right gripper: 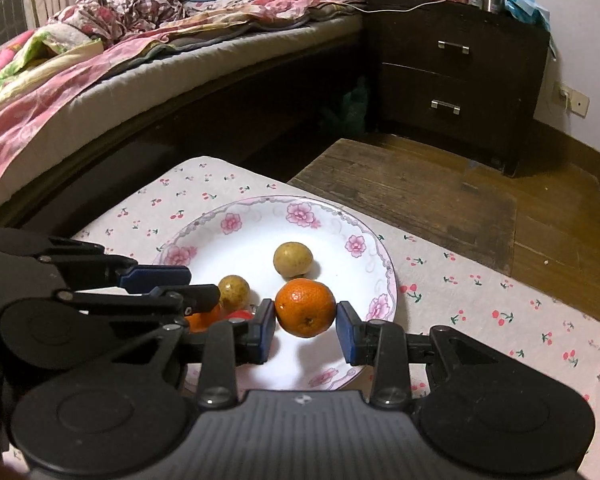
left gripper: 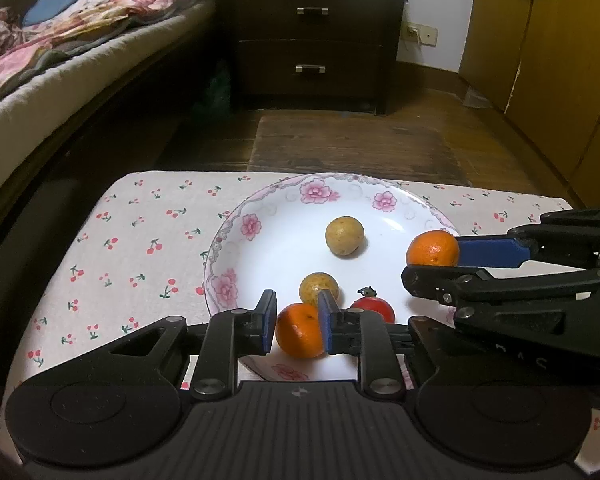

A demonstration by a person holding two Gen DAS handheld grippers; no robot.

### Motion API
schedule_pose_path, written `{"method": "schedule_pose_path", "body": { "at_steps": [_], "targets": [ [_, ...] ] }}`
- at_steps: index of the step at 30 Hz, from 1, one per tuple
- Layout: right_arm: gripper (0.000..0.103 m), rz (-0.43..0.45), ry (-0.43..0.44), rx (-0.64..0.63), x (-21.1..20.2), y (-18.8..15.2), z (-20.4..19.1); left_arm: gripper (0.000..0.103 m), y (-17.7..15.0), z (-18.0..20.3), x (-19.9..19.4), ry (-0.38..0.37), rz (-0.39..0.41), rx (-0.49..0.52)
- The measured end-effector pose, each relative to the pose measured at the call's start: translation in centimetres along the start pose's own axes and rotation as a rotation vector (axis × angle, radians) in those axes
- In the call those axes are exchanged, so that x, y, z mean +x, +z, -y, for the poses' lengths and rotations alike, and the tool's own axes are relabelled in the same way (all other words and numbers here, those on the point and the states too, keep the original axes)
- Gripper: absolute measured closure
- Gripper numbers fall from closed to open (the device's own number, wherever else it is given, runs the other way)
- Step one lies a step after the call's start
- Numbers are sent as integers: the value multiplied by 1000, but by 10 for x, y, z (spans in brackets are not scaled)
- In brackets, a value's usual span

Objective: Organize fruits
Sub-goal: 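Lift and carry the tomato and mandarin over the white bowl with both grippers, then open both grippers to drop the tomato and mandarin into the bowl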

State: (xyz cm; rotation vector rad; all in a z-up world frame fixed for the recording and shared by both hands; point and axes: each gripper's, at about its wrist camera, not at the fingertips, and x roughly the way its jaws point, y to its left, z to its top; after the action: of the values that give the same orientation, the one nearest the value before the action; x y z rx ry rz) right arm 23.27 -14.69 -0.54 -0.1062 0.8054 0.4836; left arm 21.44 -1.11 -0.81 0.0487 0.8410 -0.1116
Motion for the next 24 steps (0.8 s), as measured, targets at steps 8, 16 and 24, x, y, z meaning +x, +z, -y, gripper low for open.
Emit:
{"method": "schedule_pose_path", "body": {
  "at_steps": [8,16,24],
  "targets": [
    [78,-3,-20,-3,0,0,0,57,1,-1,0,37,-4,5],
    [78,2,-42,-5,-1,3,0,49,2,-3,-1,47,-9,-5],
    [77,19,-43,11,-10,3,4,37,5,-4,-6,36,5,-16]
  ]
}}
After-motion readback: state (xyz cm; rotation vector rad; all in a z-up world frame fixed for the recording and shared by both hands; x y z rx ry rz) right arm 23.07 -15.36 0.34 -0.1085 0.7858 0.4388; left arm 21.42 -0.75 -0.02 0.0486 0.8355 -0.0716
